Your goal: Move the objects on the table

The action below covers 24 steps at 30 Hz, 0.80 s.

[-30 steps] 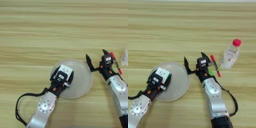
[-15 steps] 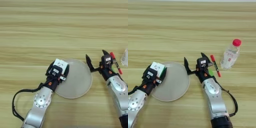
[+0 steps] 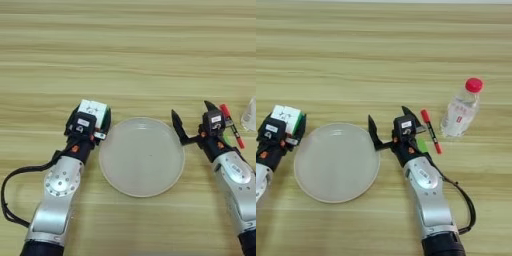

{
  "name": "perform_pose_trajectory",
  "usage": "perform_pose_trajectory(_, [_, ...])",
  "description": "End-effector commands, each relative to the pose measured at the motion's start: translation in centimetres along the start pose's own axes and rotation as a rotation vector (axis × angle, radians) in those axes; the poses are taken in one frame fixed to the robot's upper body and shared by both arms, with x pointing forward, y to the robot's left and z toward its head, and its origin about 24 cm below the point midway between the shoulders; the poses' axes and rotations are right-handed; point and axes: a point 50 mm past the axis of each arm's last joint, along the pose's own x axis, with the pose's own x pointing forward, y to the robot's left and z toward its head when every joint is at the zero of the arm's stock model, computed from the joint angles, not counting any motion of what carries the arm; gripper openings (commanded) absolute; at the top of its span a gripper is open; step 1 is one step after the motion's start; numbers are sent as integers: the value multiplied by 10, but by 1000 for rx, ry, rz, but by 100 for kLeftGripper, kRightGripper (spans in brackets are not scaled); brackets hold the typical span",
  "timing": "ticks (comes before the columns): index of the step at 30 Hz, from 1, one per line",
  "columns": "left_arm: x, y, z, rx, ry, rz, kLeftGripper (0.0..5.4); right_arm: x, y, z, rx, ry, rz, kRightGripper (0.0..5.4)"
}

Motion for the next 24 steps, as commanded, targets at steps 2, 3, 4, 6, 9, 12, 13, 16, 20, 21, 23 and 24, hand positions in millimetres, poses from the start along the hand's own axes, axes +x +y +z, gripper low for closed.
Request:
perform_pose_trajectory(2, [4, 16, -4, 11, 19, 46, 331, 1, 0, 2, -3, -10, -7, 540])
perform_pose_trajectory(3, [4, 18, -6, 11, 24, 54, 331, 1, 0, 2, -3, -10, -7, 540])
perform_pose_trajectory(4, [4, 19, -7, 11, 28, 59, 331, 1, 0, 2, -3, -10, -7, 540])
perform_pose_trajectory(6, [5, 21, -11, 10, 40, 65, 331, 1, 0, 2, -3, -9, -7, 540])
perform_pose_trajectory(9, [6, 23, -20, 12, 74, 68, 331, 1, 0, 2, -3, -9, -6, 540])
perform_pose_trajectory(12, [7, 23, -28, 13, 101, 66, 331, 1, 0, 2, -2, -10, -6, 540])
perform_pose_trajectory(13, [7, 24, -30, 10, 106, 67, 331, 1, 1, 2, -2, -10, -6, 540])
perform_pose_trajectory(16, [7, 23, -33, 2, 116, 69, 331, 1, 1, 2, -2, -10, -5, 540])
perform_pose_trajectory(20, [8, 22, -37, -11, 131, 66, 331, 1, 1, 2, -1, -9, -4, 540])
perform_pose_trajectory(21, [9, 21, -38, -15, 134, 66, 331, 1, 1, 2, 0, -8, -4, 540])
perform_pose_trajectory(23, [9, 22, -39, -18, 139, 69, 331, 1, 1, 2, 0, -8, -3, 540])
perform_pose_trajectory(24, [9, 22, -40, -23, 141, 69, 331, 0, 1, 2, 0, -8, -4, 540])
